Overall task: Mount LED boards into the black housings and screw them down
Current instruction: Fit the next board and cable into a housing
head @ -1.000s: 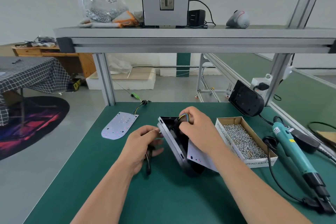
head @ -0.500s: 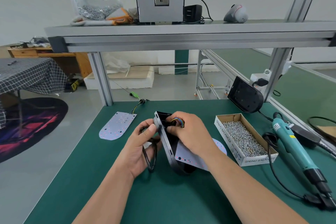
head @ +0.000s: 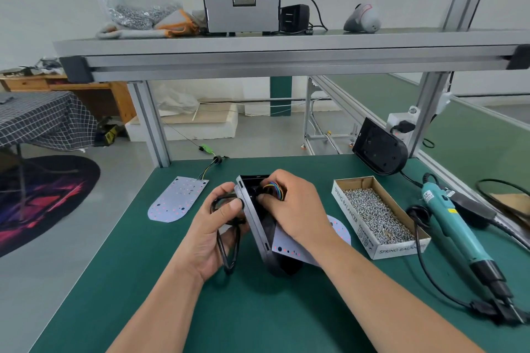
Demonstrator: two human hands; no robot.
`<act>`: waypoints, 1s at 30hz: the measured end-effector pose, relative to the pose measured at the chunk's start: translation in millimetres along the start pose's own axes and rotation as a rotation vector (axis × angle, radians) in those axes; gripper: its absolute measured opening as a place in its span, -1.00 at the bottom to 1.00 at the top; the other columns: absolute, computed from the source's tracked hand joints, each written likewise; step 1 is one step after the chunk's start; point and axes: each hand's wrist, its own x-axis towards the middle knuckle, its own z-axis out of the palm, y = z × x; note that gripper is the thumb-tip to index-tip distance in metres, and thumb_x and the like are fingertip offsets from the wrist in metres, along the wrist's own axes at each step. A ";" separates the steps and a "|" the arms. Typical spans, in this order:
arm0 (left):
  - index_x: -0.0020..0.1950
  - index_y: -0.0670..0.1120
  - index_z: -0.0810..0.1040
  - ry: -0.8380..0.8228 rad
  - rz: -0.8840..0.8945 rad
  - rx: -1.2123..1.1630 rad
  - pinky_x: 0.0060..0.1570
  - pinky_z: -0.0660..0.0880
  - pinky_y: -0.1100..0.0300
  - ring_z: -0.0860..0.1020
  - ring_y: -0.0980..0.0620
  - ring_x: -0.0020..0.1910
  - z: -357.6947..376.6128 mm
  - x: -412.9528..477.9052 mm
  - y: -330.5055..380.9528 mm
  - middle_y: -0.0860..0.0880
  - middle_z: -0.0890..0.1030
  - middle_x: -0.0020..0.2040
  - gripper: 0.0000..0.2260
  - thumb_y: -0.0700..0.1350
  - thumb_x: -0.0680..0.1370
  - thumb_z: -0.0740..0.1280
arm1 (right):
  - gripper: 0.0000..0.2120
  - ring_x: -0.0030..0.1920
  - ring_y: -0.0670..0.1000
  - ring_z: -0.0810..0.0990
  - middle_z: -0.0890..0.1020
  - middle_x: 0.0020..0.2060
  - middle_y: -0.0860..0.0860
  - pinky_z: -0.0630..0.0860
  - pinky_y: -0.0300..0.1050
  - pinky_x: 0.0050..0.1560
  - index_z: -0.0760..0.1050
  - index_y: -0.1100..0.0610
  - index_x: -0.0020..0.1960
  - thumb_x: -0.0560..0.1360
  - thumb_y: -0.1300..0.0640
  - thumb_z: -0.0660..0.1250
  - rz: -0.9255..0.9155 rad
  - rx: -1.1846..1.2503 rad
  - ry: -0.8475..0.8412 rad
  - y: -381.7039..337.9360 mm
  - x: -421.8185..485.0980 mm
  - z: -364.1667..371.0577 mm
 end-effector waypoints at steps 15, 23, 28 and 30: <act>0.24 -0.08 0.61 -0.010 0.023 0.020 -0.02 0.66 -0.09 0.69 -0.12 -0.05 -3.4 1.6 -0.4 -0.17 0.70 0.10 -0.68 -0.09 0.52 0.53 | -0.82 -0.06 -0.04 0.59 0.66 -0.07 -0.09 0.51 -0.02 0.03 0.64 0.01 0.16 0.56 0.11 0.41 -0.133 -0.156 -0.048 -14.6 -4.2 -0.8; -0.01 -0.12 0.62 0.044 0.007 0.009 -0.11 0.66 0.06 0.65 0.00 -0.15 -3.5 1.8 -1.2 -0.12 0.67 -0.13 -0.85 -0.12 0.51 0.52 | -0.85 -0.05 0.02 0.65 0.71 -0.10 -0.06 0.56 0.07 0.05 0.66 0.05 0.10 0.55 0.17 0.42 -0.050 -0.017 -0.050 -19.6 -4.8 0.3; 0.12 -0.05 0.60 0.018 -0.039 -0.102 -0.11 0.65 0.11 0.65 0.00 -0.13 0.5 1.1 -1.3 -0.09 0.66 -0.05 -0.79 -0.17 0.52 0.51 | -0.85 -0.07 -0.07 0.66 0.71 -0.14 -0.14 0.56 -0.07 0.02 0.66 -0.01 0.03 0.53 0.19 0.40 -0.048 0.080 -0.039 -22.8 -6.2 -3.9; 0.18 -0.03 0.65 0.057 -0.053 -0.166 -0.09 0.68 0.09 0.70 -0.02 -0.12 2.5 1.1 0.4 -0.10 0.71 -0.01 -0.72 -0.21 0.48 0.48 | -0.86 -0.08 -0.08 0.66 0.71 -0.15 -0.14 0.56 -0.10 -0.01 0.65 -0.03 0.02 0.54 0.18 0.41 -0.050 0.100 -0.031 -23.2 -8.2 -0.4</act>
